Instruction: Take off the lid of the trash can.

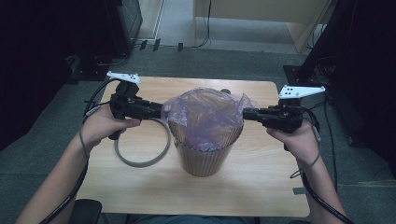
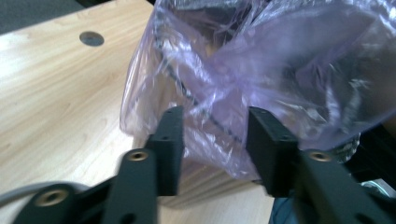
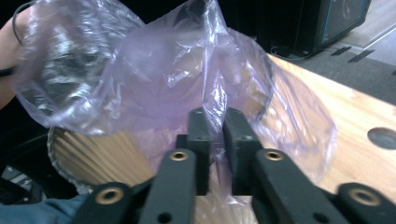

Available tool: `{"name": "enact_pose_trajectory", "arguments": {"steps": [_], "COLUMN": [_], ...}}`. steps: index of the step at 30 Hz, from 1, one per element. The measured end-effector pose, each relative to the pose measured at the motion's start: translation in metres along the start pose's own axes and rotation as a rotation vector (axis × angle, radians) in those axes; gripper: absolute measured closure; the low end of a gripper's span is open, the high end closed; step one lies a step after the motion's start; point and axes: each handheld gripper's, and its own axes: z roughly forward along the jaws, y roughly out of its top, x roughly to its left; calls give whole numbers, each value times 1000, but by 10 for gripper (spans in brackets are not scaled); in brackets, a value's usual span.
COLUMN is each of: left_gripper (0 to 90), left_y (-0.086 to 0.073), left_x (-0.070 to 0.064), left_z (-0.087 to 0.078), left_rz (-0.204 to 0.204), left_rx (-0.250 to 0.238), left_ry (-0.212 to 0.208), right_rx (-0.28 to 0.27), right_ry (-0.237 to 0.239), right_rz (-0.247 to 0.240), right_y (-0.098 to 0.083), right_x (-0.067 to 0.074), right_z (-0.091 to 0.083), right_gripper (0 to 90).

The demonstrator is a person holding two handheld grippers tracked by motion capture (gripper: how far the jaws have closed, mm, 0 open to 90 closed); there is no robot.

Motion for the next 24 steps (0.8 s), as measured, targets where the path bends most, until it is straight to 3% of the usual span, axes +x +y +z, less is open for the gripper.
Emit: {"name": "enact_pose_trajectory", "arguments": {"steps": [9,20,21,24], "left_gripper": [890,900,900,844], "left_y": [-7,-20,-21,-22], "left_x": [3,14,15,15], "left_z": [-6,-4,-2,-2], "left_rz": [-41,-52,-57,-63], "left_rx": [18,34,34,1], "left_ry": [-19,56,48,16], "right_rx": [30,45,47,35], "right_ry": [-6,-45,-48,-52], "right_rz": [-6,34,35,22], "right_y": [-11,-31,-32,-34], "right_x": [0,-13,-14,-15], "right_z": [-6,-13,-12,-11], "right_gripper": [900,900,900,730]}}
